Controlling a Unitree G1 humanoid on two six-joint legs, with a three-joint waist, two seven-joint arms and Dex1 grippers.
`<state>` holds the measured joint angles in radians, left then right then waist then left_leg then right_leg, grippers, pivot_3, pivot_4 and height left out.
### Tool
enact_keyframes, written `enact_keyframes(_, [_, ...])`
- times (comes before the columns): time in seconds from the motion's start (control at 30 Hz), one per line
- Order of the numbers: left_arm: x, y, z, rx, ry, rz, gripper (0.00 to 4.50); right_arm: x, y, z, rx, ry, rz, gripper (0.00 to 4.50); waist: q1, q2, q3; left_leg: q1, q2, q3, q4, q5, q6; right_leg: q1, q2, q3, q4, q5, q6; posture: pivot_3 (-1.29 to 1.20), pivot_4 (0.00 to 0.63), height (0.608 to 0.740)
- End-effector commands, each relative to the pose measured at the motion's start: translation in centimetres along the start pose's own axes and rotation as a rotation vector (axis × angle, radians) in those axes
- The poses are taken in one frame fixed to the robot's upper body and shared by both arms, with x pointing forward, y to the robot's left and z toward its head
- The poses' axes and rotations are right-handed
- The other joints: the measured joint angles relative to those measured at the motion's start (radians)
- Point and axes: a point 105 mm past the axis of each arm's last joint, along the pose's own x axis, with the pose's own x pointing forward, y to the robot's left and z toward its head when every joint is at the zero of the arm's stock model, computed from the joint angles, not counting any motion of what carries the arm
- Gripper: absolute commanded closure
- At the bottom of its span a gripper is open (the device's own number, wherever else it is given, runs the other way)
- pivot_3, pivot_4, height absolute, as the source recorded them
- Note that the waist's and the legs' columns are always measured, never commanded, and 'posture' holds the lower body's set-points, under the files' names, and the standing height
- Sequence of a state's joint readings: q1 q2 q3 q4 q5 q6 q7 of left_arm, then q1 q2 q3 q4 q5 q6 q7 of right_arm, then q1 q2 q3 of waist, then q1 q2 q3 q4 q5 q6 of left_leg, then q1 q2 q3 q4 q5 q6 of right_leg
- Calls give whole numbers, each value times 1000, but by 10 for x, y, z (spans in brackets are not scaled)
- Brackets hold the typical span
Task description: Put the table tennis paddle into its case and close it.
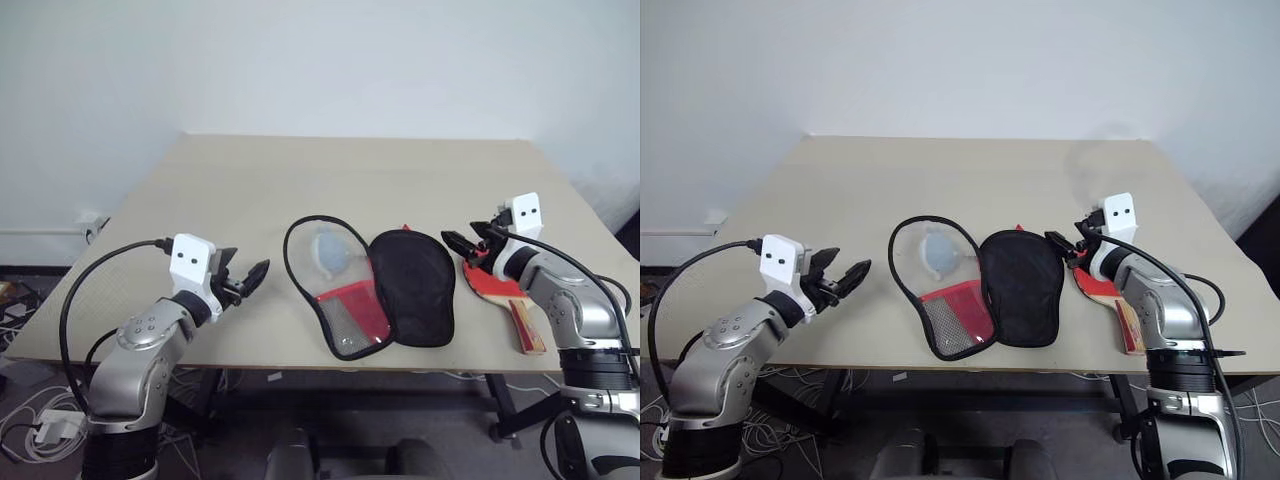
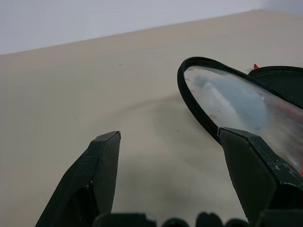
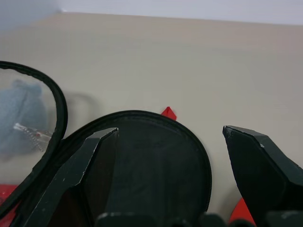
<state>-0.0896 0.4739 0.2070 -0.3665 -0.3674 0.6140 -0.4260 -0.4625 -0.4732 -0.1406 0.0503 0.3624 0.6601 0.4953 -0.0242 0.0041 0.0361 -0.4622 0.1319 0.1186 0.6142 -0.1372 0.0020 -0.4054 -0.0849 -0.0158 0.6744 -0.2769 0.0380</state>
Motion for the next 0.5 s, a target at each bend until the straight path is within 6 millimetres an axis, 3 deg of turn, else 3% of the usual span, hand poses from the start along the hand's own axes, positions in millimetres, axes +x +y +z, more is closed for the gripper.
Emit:
enact_keyframes(0.03, [4, 3, 11, 38, -39, 11, 1009, -1, 4, 30, -19, -103, 7, 690, 0, 0, 0, 0, 0, 0, 0, 0, 0, 0, 0, 0, 0, 0, 0, 0, 0, 740])
enact_keyframes(0.3, [11, 1, 17, 19, -52, -43, 1009, -7, -6, 21, -1, -71, -45, 690, 1, -1, 0, 0, 0, 0, 0, 0, 0, 0, 0, 0, 0, 0, 0, 0, 0, 740])
enact_keyframes(0.5, [9, -11, 29, -67, -58, -172, 1009, -33, -24, 6, 0, 52, -114, 690, 1, -1, 0, 0, 0, 0, 0, 0, 0, 0, 0, 0, 0, 0, 0, 0, 0, 740])
